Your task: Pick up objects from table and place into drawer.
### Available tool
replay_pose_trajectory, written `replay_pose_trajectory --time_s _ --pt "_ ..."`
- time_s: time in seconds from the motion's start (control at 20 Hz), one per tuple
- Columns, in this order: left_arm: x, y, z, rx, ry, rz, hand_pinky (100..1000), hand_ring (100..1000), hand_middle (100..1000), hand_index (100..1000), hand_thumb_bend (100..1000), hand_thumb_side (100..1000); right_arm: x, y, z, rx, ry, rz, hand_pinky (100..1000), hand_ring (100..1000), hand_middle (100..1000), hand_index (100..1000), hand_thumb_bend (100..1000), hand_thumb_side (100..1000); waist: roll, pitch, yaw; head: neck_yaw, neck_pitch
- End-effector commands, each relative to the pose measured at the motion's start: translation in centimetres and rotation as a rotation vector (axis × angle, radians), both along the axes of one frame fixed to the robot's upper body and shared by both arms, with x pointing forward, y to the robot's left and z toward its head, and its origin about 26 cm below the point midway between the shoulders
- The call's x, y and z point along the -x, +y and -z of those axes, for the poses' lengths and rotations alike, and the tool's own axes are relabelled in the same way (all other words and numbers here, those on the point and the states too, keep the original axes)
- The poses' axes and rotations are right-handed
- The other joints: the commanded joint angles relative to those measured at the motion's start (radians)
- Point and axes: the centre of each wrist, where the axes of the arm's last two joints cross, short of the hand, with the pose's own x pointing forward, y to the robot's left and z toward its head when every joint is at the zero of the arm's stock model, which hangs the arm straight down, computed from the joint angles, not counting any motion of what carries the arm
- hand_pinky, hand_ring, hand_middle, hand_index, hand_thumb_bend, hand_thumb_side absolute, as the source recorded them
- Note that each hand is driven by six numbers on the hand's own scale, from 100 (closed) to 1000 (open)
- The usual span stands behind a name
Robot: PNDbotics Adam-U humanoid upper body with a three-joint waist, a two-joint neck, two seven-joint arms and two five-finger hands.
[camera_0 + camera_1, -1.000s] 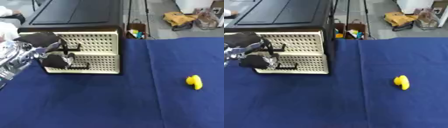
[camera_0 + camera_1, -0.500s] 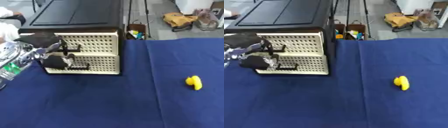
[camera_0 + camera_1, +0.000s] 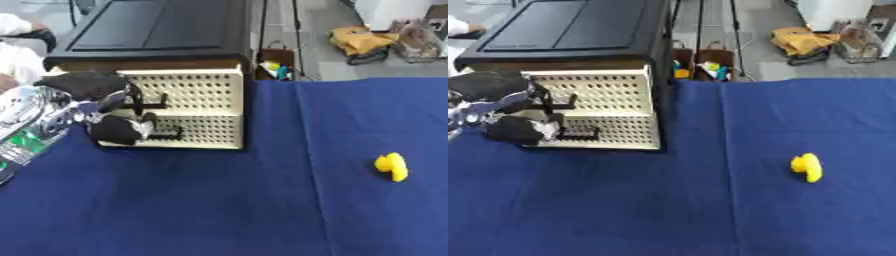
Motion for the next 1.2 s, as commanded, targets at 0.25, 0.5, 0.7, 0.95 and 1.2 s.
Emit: replay_pose_trajectory --time_s 0.25,0.5,0.7,0.95,1.2 --pt "0.76 -0.27 -1.17 0.001 0.029 -0.053 100 100 100 681 100 733 0.41 -0.29 -0.57 -0.002 -0.029 0.008 663 693 634 711 100 970 -0.001 -0.031 0.005 0.002 0.005" --pt "0.86 -0.55 -1.2 -0.01 0.034 -0.048 100 100 100 681 100 734 0.4 -0.29 -0.48 -0.004 -0.028 0.009 663 693 634 711 100 968 -0.002 -0.034 0.011 0.003 0.008" --pt "0.88 -0.54 -1.1 -0.016 0.043 -0.051 100 100 100 680 100 736 0.4 -0.29 -0.45 -0.006 -0.029 0.01 664 693 634 711 100 967 -0.003 -0.038 0.014 0.003 0.009" --pt "0.89 -0.5 -0.93 -0.023 0.056 -0.054 100 100 100 677 100 735 0.39 -0.26 -0.44 -0.01 -0.033 0.011 663 692 634 710 100 966 -0.005 -0.04 0.016 0.003 0.008" --pt "0.94 -0.51 -0.86 -0.026 0.062 -0.054 100 100 100 678 100 735 0.39 -0.24 -0.45 -0.012 -0.036 0.013 663 692 634 710 100 966 -0.006 -0.041 0.016 0.003 0.008"
